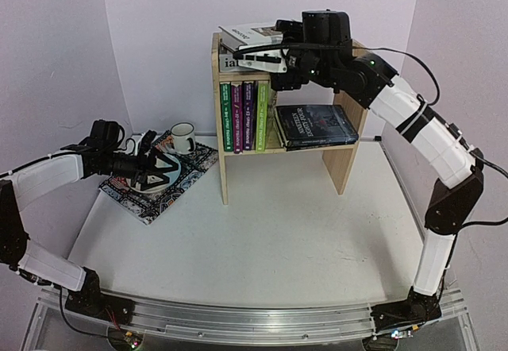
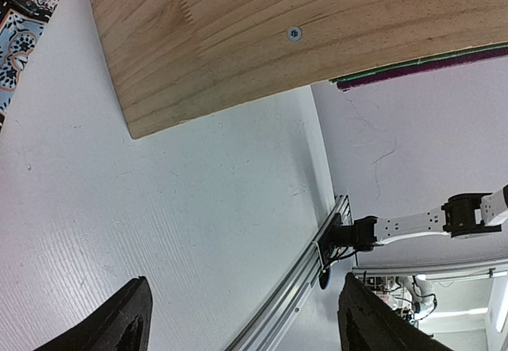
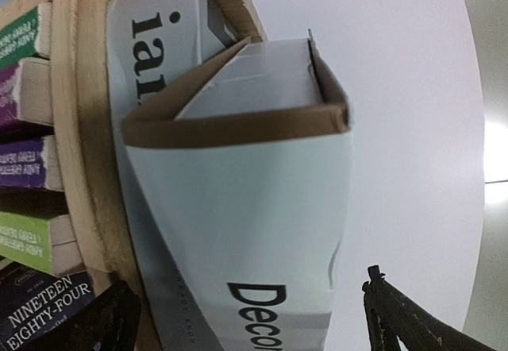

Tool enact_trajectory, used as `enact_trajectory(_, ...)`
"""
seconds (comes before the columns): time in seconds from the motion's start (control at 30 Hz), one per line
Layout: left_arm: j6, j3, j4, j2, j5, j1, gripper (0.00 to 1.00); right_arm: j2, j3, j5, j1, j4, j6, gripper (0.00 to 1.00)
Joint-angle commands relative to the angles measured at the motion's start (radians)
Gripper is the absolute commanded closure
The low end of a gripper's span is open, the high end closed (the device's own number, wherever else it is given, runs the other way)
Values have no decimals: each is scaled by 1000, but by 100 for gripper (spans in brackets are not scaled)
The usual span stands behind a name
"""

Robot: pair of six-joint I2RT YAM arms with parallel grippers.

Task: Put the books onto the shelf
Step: Place the book on the book pile on the shelf, then adjust the book at the book pile on the shelf.

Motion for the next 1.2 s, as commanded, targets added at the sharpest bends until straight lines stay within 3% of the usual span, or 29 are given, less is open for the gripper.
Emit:
enact_trajectory(0.0, 26, 0, 0, 0, 21, 1, 18, -128, -68, -103, 4, 37, 156, 2)
enact_trajectory(0.33, 26, 1, -1, -6, 17, 1, 18, -352, -306, -187, 4, 64, 320, 2)
enact_trajectory(0.67, 25, -6, -1, -9, 19, 1, 18, -447, -401, -120, 2, 103, 790, 2)
enact_trajectory(0.87, 9, 15, -2, -57, -3, 0, 19, -394, -321, 1, -42, 58, 1020, 2)
enact_trajectory(1.17, 24, 228, 6, -170, -159, -17, 18, -270, -126, -244, -225, -109, 1266, 2)
